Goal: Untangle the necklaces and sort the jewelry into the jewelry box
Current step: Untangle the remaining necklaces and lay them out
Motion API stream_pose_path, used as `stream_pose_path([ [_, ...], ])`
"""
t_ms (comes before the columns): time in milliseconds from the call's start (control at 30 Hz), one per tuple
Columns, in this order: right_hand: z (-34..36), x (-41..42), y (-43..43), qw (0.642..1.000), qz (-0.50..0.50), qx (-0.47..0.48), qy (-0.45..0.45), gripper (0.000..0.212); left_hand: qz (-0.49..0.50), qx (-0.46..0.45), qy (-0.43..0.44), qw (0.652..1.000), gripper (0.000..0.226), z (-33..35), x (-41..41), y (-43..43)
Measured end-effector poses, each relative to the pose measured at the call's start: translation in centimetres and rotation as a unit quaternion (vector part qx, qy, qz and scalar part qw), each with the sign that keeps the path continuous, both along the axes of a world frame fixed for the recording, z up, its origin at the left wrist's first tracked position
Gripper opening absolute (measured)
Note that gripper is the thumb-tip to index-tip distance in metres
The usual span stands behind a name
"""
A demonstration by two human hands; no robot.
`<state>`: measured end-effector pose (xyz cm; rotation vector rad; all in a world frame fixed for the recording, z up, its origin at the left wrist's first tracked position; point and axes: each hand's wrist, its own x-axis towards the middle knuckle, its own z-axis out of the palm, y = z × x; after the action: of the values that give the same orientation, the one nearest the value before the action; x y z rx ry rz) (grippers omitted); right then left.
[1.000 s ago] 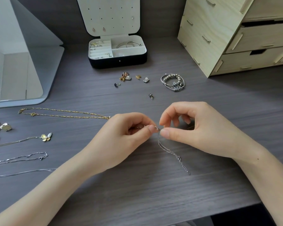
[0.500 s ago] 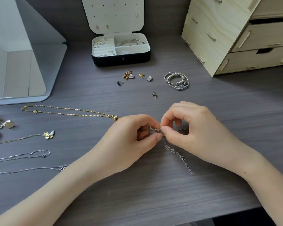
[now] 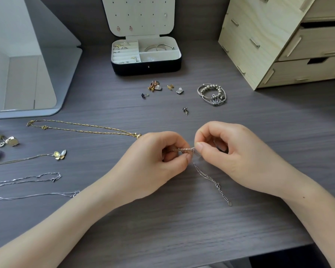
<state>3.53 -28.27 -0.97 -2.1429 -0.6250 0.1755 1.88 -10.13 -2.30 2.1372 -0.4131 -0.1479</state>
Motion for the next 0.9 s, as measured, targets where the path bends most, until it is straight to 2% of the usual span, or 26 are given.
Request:
stream_pose_path([
  [133,0.05,0.08,-0.06,0.999,0.008,0.011,0.035,0.015,0.001,-0.041,0.019,0.999,0.007,0.18,0.07,0.20],
  [233,0.03,0.15,-0.04,0.999,0.007,0.016,0.050,0.011,0.004,-0.058,0.028,0.998,0.015,0.14,0.10,0.28],
  [400,0.06,0.16,-0.03,0.998,0.004,0.023,0.059,0.012,0.006,-0.072,0.034,0.997,0.011,0.10,0.16,0.28],
  [733,0.02,-0.27,-0.05,0.998,-0.042,-0.027,-0.041,0.012,0.032,-0.111,0.074,0.991,0.014,0.48,0.11,0.24],
  [833,-0.20,-0.32,-0.11,0.997,-0.052,-0.036,-0.048,0.013,0.034,-0.110,0.062,0.991,0.012,0.37,0.08,0.25],
  [900,-0.22,-0.35,-0.13,0.998,-0.046,-0.026,-0.039,0.011,0.039,-0.088,0.041,0.994,0.020,0.32,-0.04,0.10],
])
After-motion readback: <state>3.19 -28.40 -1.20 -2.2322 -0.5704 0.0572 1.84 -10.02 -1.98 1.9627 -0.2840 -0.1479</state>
